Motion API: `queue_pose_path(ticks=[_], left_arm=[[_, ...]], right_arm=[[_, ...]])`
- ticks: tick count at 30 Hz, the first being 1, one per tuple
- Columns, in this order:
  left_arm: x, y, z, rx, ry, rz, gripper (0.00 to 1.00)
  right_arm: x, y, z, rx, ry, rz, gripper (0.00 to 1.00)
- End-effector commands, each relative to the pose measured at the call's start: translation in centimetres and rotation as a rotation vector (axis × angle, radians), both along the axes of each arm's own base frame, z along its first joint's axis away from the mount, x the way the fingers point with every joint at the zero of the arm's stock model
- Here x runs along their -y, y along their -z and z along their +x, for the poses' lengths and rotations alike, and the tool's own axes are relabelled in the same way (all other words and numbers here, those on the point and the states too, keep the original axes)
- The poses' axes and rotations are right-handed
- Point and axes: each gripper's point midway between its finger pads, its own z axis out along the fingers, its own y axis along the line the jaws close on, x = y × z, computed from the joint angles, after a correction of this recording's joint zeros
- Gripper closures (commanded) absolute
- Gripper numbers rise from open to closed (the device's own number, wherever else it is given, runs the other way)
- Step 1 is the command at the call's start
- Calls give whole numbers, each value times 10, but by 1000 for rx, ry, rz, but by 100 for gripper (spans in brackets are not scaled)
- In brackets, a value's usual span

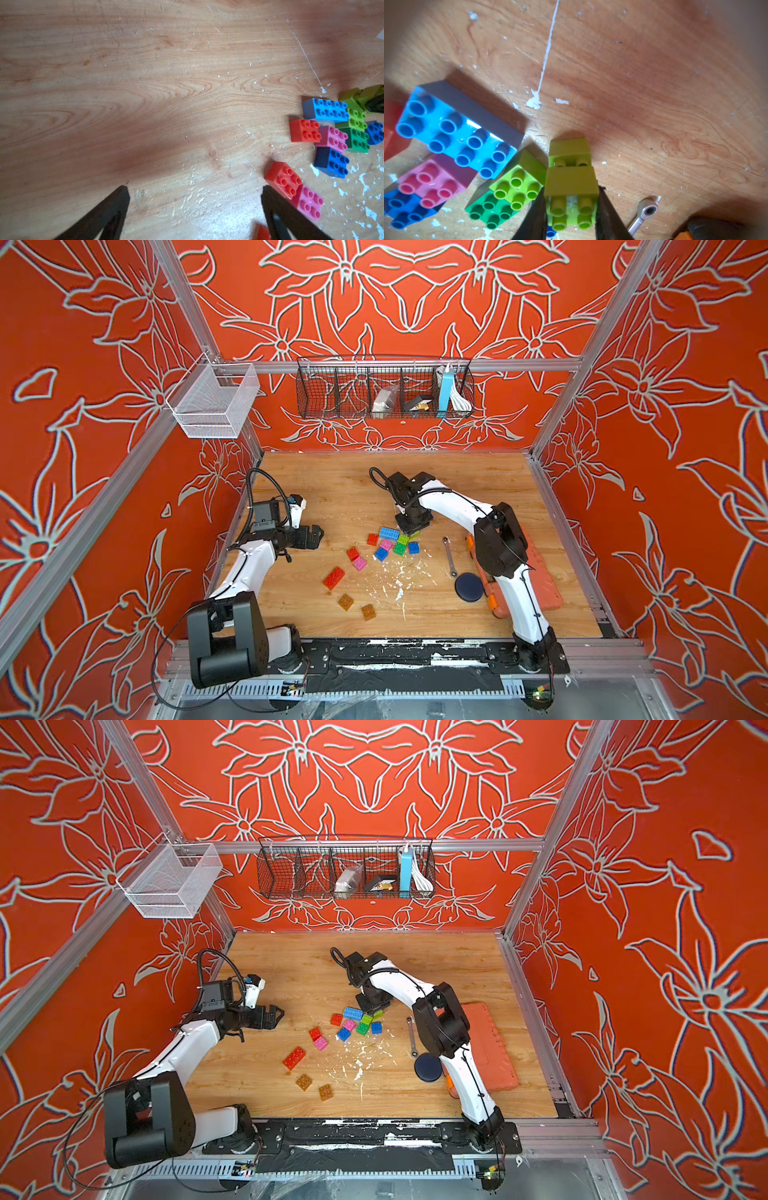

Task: Assemble the letter h with lego
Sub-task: Assemble the lego brick with the lego brick.

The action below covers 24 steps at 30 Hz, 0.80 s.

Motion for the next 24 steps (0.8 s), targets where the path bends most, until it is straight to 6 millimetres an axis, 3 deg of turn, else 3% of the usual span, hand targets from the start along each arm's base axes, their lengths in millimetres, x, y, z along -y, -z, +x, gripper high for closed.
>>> queue_pose_path(ticks=[1, 11, 18, 24], left_arm=[[1, -5, -1, 16, 6, -1, 0], [2, -4, -1, 13, 12, -4, 0], [2, -4, 0, 11, 13, -5, 0], [1, -4, -1, 9, 11, -4, 0]], right_arm=[[6, 14, -1, -32, 35, -31, 72], [7, 19, 5, -58, 15, -35, 72], [13, 55, -4, -151, -12, -98, 74], [19, 67, -8, -172, -6, -137, 73]])
